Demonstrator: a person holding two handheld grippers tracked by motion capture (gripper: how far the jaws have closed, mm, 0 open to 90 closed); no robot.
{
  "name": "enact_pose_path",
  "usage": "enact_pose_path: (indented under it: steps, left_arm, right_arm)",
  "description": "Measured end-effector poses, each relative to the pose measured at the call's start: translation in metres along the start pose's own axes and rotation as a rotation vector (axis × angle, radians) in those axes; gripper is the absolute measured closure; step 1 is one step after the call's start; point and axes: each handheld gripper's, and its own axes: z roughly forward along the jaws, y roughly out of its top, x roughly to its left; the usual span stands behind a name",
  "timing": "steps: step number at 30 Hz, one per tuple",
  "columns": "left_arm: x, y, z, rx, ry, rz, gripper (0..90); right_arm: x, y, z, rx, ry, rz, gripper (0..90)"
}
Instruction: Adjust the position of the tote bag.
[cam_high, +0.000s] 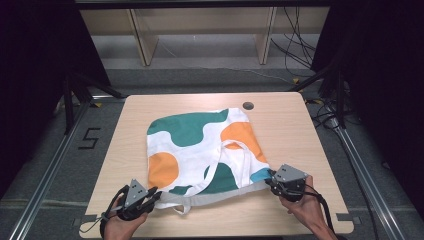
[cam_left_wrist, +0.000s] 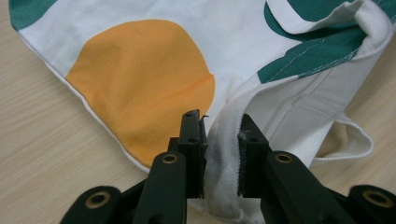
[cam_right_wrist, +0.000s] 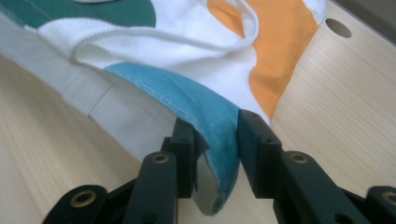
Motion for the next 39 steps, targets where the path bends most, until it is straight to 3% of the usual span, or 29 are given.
enact_pose_path:
  steps: [2,3,5,6,7,10,12,13,14,15,17,19,20,21,24,27,28,29,33,35,38,39]
  left_arm:
    - [0.0,-0.001,0.0,0.028,-0.006,0.0,73.2]
    - [-0.001,-0.001,0.001,0.031,0.001,-0.003,72.4]
    - [-0.003,-0.003,0.004,0.02,0.003,-0.025,69.2]
    - [0.0,-0.003,0.003,0.065,0.013,0.033,67.1]
    - [0.0,-0.004,0.004,0.084,0.005,0.052,65.0]
    - [-0.006,-0.007,0.01,0.088,-0.002,0.01,60.6]
    - [-0.007,-0.006,0.009,0.133,0.002,0.047,60.7]
    - [-0.008,-0.006,0.011,0.111,0.004,0.022,62.0]
    - [-0.004,-0.005,0.008,0.135,-0.004,0.069,64.8]
    - [-0.005,-0.007,0.009,0.103,0.0,0.035,68.2]
    - [-0.004,-0.006,0.007,0.083,0.005,0.026,74.2]
    - [-0.002,-0.003,0.002,0.092,-0.001,0.06,79.0]
    - [-0.004,-0.002,0.001,0.07,0.006,0.054,80.5]
    - [-0.002,-0.001,-0.001,0.088,-0.003,0.08,81.4]
    - [-0.002,0.001,-0.005,0.049,-0.027,0.018,82.3]
    - [0.001,0.005,-0.011,0.015,-0.065,-0.02,82.9]
    - [0.002,0.007,-0.013,-0.005,-0.068,-0.037,83.0]
    - [0.0,0.009,-0.015,-0.038,-0.079,-0.066,83.2]
    - [0.0,0.021,-0.026,-0.066,-0.084,-0.047,83.2]
    - [0.001,0.026,-0.03,-0.076,-0.085,-0.051,83.2]
    - [0.001,0.031,-0.034,-0.084,-0.084,-0.038,83.2]
    - [0.0,0.032,-0.034,-0.094,-0.092,-0.056,83.1]
  right_arm:
    - [0.0,0.0,0.007,0.027,-0.005,-0.016,63.4]
    - [0.002,0.0,0.01,0.054,0.0,0.007,63.7]
    - [0.001,0.001,0.012,0.042,0.009,-0.02,72.0]
    - [0.0,0.004,0.011,0.03,0.006,-0.036,76.0]
    - [-0.001,0.006,0.01,0.013,0.012,-0.034,79.6]
    - [-0.004,0.009,0.007,-0.017,0.032,0.026,84.3]
    - [-0.008,0.008,0.005,-0.035,0.073,0.067,85.0]
    - [-0.009,0.008,0.005,-0.043,0.077,0.083,85.0]
    - [-0.01,0.008,0.005,-0.049,0.082,0.099,85.1]
    - [-0.01,0.008,0.004,-0.056,0.085,0.109,85.2]
    - [-0.011,0.008,0.003,-0.062,0.095,0.108,85.5]
    - [-0.01,0.009,0.002,-0.061,0.124,0.129,86.0]
    - [-0.008,0.009,0.0,-0.057,0.129,0.161,86.1]
    - [-0.009,0.009,-0.002,-0.076,0.125,0.153,86.2]
    - [-0.013,0.011,-0.008,-0.107,0.133,0.133,86.4]
    - [-0.015,0.016,-0.016,-0.13,0.154,0.15,86.5]
    - [-0.013,0.018,-0.02,-0.125,0.163,0.196,86.6]
    - [-0.016,0.02,-0.023,-0.148,0.164,0.176,86.7]
    - [-0.021,0.028,-0.035,-0.18,0.176,0.165,87.0]
    - [-0.021,0.032,-0.042,-0.2,0.191,0.192,87.0]
    - [-0.024,0.034,-0.043,-0.211,0.199,0.173,87.0]
    - [-0.023,0.034,-0.045,-0.212,0.195,0.19,87.0]
